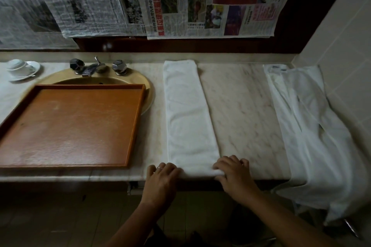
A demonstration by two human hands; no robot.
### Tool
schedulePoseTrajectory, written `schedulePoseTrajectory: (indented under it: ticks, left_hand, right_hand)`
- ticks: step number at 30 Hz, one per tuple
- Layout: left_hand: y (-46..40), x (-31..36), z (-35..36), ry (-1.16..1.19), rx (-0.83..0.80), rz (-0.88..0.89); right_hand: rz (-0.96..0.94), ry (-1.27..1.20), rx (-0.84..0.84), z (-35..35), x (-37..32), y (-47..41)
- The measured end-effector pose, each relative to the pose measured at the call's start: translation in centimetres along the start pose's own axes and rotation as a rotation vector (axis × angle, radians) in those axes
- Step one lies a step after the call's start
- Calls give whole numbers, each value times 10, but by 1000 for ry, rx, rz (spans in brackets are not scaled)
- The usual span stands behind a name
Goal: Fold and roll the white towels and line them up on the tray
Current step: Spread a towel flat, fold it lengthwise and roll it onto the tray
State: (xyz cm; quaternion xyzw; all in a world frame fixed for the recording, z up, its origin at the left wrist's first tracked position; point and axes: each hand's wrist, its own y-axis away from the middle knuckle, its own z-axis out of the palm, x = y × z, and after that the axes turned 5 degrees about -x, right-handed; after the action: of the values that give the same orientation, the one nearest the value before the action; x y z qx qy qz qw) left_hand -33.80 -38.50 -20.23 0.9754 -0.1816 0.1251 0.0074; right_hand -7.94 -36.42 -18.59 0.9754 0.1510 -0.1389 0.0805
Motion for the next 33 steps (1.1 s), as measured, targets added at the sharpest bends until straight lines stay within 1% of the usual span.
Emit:
schedulePoseTrajectory:
  ticks: [3,7,9,11,12,14,16,18,20,22,25,28,30,33]
  left_hand:
    - [-13,-2,-17,106,-45,-117]
    - [-29,-9,-25,307,-104,-252]
    - [-36,-11,-26,311,-148,-323]
    - [-43,-10,-26,234,-176,-350]
    - [-45,-9,-27,189,-183,-355]
    - [-48,-8,-28,120,-144,-343]
    - [-47,-7,-27,80,-55,-306]
    - [-44,-3,-25,39,15,-192]
    - [-39,-3,-16,-61,39,-55]
    - [-33,-5,-9,-137,61,33]
    - [-15,-7,-3,-153,88,83]
    - [-2,-6,-1,-143,51,121]
    - [-2,-5,-3,-68,-2,74]
    - [-10,-4,-17,51,-73,-62]
  right_hand:
    - [127,-137,-86,-14,0,-16]
    - [312,-301,-238,-33,0,-41]
    - [371,-344,-262,-36,0,-50]
    - [413,-320,-281,-39,-4,-55]
    - [408,-263,-286,-39,-8,-56]
    - [400,-126,-260,-33,-14,-57]
    - [344,-1,-133,-27,-20,-54]
    - [192,153,37,-16,-21,-43]
    - [34,250,122,-1,-15,-28]
    - [-74,268,176,9,-8,-15]
    - [-102,206,165,12,-1,-1]
    - [-85,111,64,10,3,7]
    - [-58,49,22,7,6,8]
    - [25,-33,-5,-2,8,-3]
